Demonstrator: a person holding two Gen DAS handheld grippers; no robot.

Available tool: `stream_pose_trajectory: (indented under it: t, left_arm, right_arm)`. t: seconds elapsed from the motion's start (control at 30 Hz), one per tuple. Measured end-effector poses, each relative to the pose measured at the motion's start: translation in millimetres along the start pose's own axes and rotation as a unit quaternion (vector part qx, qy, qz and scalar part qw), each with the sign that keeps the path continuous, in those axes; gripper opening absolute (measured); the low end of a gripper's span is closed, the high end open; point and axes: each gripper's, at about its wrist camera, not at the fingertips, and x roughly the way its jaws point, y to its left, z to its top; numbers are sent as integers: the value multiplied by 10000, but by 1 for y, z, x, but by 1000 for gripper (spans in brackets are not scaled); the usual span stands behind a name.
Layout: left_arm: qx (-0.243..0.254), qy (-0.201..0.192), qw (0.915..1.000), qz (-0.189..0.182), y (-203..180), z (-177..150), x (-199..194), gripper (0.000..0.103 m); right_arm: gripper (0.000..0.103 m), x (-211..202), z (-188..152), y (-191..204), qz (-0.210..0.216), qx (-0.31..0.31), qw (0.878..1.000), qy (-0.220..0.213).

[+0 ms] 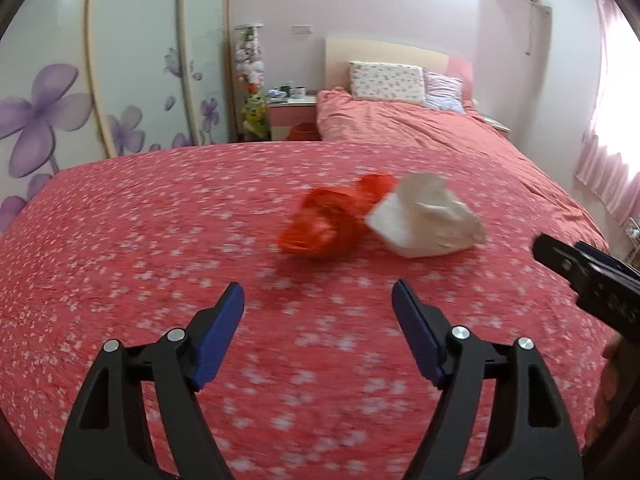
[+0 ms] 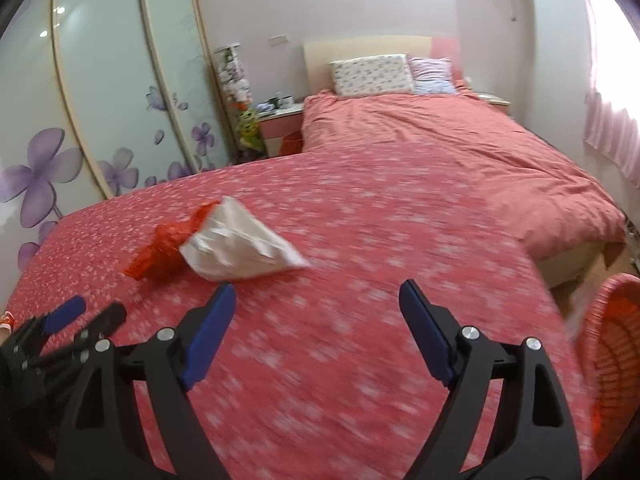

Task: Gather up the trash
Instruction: 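Move both tools back to the bed and grasp the white tissue bag with the right tool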

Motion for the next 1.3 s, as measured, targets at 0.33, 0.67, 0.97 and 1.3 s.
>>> stream_pose_trajectory:
  t: [0.33,0.67,0.97,1.3]
  left_arm:
    - [-361,155,9992,95,36,4,16,76]
    - [-376,155,9992,53,40,9,27,76]
    - [-239,39,9997,58,23,25,34,76]
    - [25,148,9999,-22,-15,62,70,80]
  right_arm:
    - [82,65,32,61,-69,-425,9989,175]
    - [64,91,22,59,-173,-671,9968,409]
    - [35,71,17,48,-336,-882,9954,185]
    - [32,46,13,-6,-541,-446,9975,59]
